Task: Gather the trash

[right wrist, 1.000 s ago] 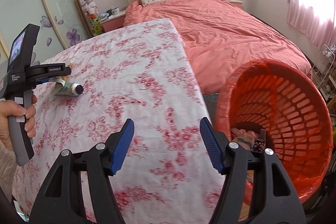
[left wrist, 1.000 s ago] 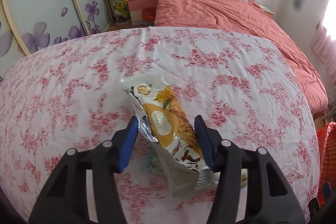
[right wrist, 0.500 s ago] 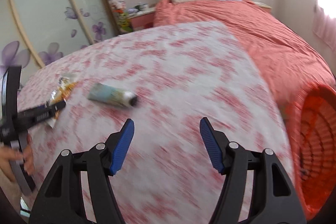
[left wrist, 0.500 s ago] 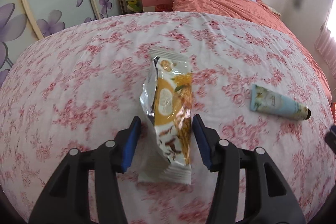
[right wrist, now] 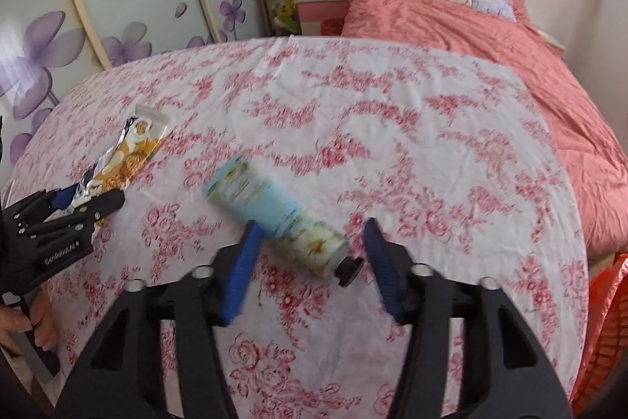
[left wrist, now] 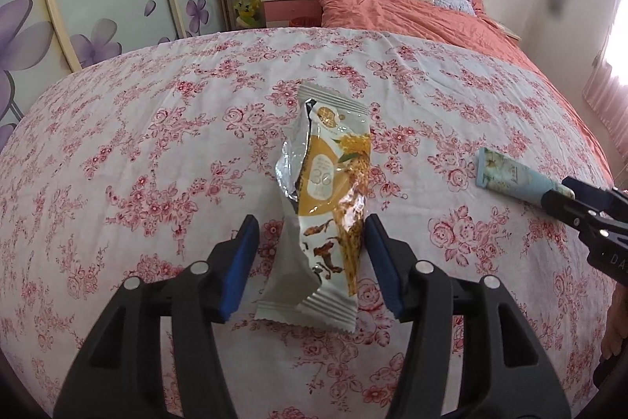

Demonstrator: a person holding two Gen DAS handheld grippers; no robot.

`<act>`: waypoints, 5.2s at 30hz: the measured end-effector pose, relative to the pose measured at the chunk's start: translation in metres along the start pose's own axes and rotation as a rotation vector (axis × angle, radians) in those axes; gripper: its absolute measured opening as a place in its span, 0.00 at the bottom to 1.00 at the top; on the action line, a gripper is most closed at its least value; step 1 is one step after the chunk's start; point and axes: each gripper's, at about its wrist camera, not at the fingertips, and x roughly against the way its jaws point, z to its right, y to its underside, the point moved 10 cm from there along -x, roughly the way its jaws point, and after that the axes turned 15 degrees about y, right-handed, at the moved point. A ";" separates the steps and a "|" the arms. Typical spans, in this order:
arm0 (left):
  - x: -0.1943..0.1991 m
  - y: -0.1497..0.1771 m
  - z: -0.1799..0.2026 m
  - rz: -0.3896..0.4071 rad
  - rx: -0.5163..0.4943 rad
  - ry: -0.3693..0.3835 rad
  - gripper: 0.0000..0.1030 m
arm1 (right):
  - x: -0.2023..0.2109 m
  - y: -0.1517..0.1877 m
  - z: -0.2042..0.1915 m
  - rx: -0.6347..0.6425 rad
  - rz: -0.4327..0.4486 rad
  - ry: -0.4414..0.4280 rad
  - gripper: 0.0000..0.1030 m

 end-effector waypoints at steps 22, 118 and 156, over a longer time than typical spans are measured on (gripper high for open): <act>0.001 0.000 -0.001 -0.001 0.001 0.001 0.58 | 0.017 0.029 0.006 -0.108 -0.032 0.076 0.26; 0.125 0.009 0.286 0.125 -0.321 0.369 0.32 | 0.204 0.059 0.181 -0.399 0.322 0.244 0.28; 0.058 0.067 0.397 0.068 -0.396 0.450 0.69 | 0.214 0.141 0.308 -0.621 0.362 0.421 0.85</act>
